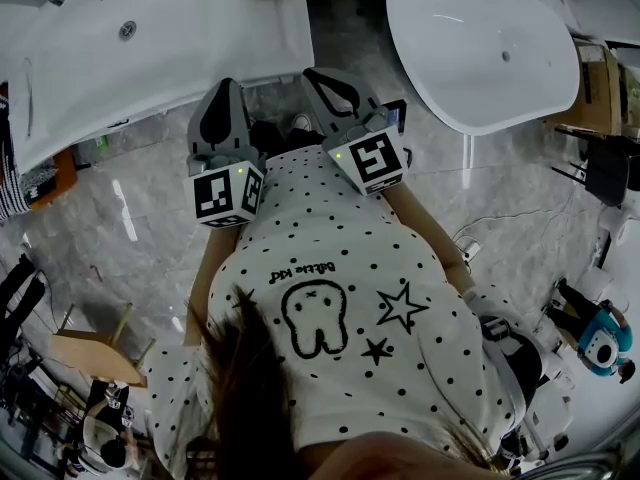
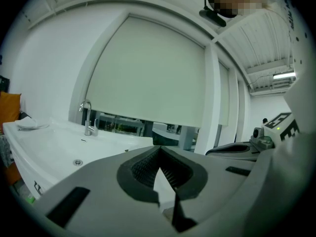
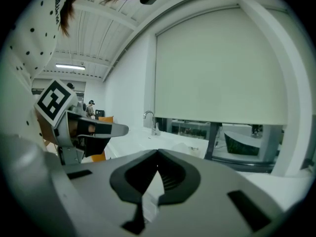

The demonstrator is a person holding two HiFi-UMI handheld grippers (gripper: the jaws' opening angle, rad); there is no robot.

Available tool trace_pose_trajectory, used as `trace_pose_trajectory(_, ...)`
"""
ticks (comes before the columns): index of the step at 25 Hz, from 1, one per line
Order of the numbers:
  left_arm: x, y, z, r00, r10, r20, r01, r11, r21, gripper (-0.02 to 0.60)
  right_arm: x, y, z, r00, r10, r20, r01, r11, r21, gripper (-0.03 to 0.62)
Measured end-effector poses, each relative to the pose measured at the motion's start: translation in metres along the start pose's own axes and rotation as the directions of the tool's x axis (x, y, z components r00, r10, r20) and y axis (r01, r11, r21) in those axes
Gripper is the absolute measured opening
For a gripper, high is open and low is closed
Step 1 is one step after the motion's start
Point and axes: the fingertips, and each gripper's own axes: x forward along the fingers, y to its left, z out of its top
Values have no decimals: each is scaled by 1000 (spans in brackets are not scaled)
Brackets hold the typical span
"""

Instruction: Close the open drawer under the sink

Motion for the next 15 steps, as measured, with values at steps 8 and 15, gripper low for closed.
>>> trace_pose_trajectory(8, 1, -1, -2, 1000, -1, -6, 1, 1000, -5, 5, -1, -1, -2, 1000, -1, -3, 1, 1000, 2, 14)
trace_pose_trajectory(15, -1, -3, -3, 1000, 5, -4, -5, 1000, -6, 5, -4, -1, -2, 1000, 3, -2, -3, 1000, -5, 14)
